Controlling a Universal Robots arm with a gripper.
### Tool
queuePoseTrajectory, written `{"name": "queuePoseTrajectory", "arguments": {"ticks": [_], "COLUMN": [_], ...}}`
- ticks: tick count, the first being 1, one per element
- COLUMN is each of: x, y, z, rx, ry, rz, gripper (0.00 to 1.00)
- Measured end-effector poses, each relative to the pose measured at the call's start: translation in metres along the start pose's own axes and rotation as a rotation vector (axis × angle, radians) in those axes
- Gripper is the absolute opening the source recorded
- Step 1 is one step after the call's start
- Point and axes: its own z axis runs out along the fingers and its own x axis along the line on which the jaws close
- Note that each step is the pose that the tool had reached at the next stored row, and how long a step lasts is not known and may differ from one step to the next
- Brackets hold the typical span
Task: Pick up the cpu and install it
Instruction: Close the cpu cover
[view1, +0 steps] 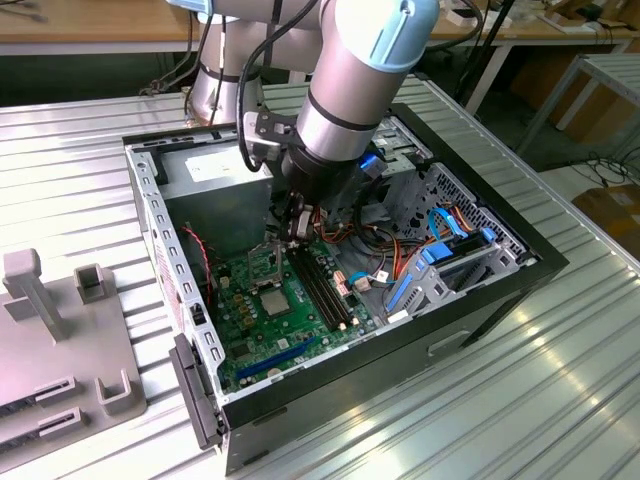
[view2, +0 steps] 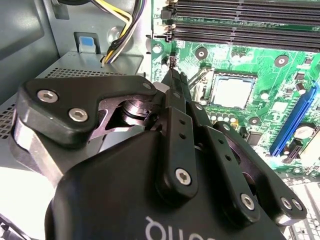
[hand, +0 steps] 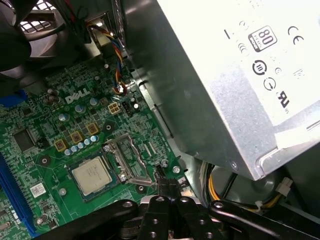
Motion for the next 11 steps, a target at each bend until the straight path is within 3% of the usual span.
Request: {"name": "queuePoseTrajectory", "arguments": {"ticks": [11], "x": [0.0005], "y": [0.0013], "z": [-0.0015], "rx": [0.0019], "ry": [0.0036], "rz": [0.000], "gripper": [0.11]}}
